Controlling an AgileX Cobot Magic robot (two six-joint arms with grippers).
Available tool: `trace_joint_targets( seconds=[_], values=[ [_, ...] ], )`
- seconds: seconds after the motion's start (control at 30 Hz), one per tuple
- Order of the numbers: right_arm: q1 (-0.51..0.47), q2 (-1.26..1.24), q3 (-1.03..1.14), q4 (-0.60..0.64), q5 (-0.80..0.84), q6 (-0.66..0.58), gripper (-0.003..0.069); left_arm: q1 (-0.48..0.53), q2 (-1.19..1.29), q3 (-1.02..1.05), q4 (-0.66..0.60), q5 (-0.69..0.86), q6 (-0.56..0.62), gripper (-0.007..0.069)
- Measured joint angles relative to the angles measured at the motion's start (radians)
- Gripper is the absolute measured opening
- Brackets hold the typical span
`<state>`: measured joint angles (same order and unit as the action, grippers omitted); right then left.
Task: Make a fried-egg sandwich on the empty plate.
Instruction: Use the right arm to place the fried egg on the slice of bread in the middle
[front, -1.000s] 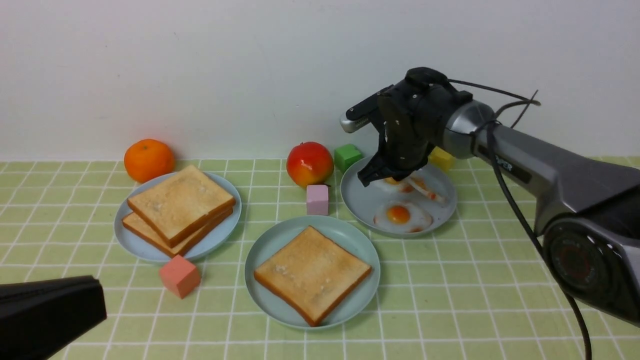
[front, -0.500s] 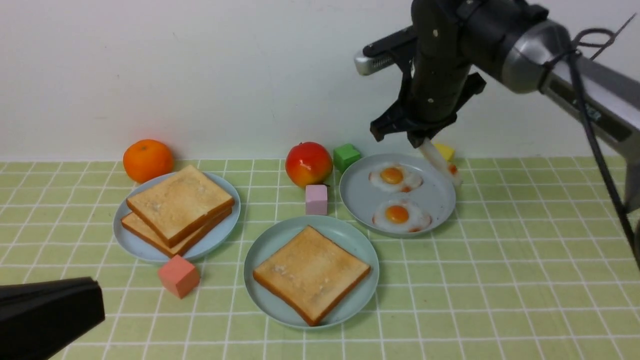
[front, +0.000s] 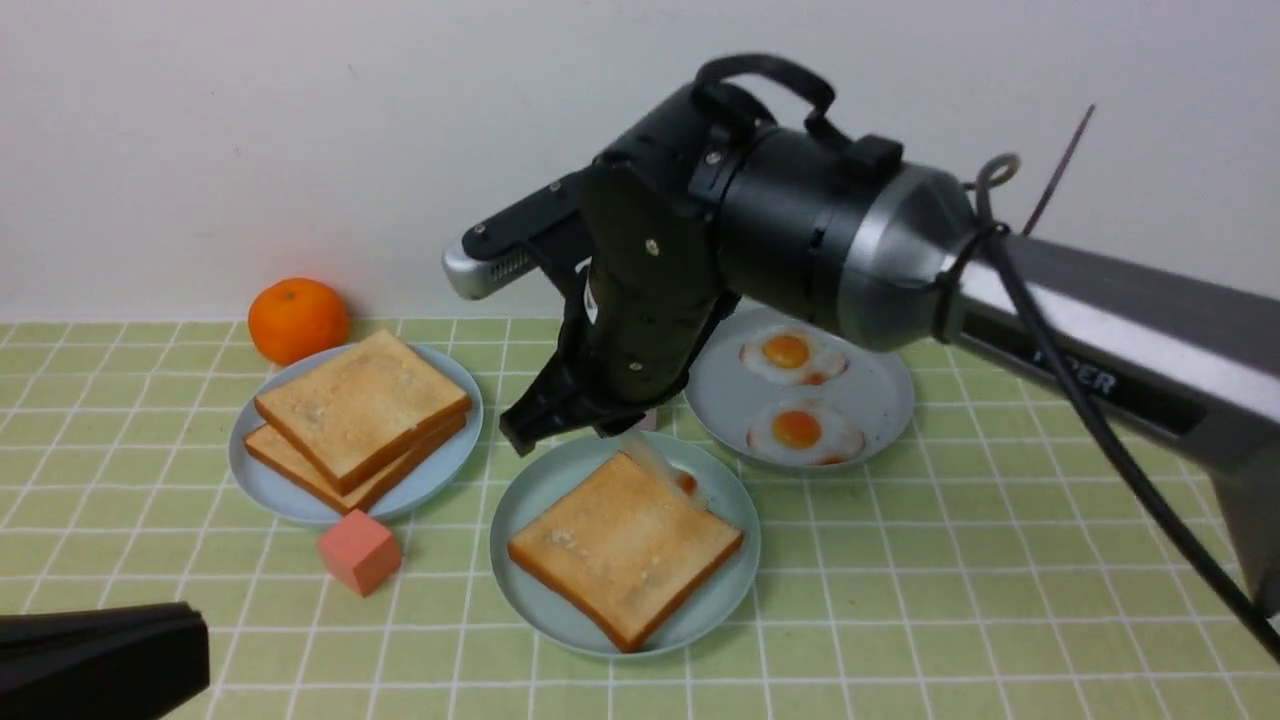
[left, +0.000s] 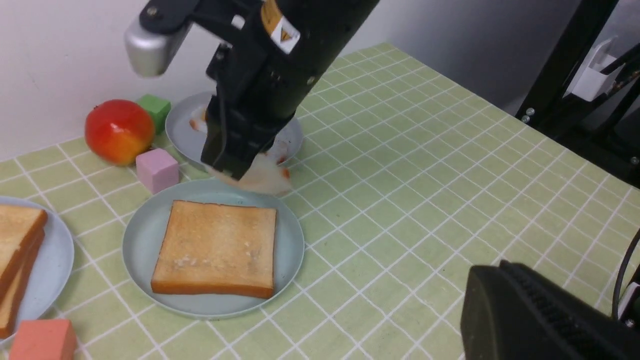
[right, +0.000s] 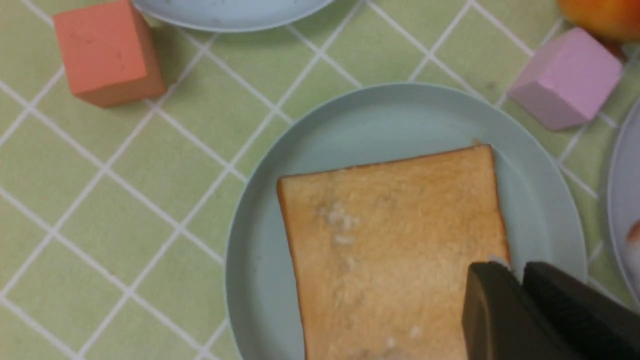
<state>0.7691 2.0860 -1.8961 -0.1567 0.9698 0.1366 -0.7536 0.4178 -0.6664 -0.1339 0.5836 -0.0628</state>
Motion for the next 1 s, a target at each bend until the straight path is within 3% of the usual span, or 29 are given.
trace_joint_targets(
  seconds=[0.33,1.0],
  values=[
    [-0.011,0.066,0.018,-0.090,-0.071,0.042,0.0077,0.000,0.000,0.000,0.000,0.008,0.000,0.0005],
    [-0.011,0.120,0.018,-0.101,-0.126,0.046,0.0077,0.000,0.000,0.000,0.000,0.008,0.000,0.0021]
  ],
)
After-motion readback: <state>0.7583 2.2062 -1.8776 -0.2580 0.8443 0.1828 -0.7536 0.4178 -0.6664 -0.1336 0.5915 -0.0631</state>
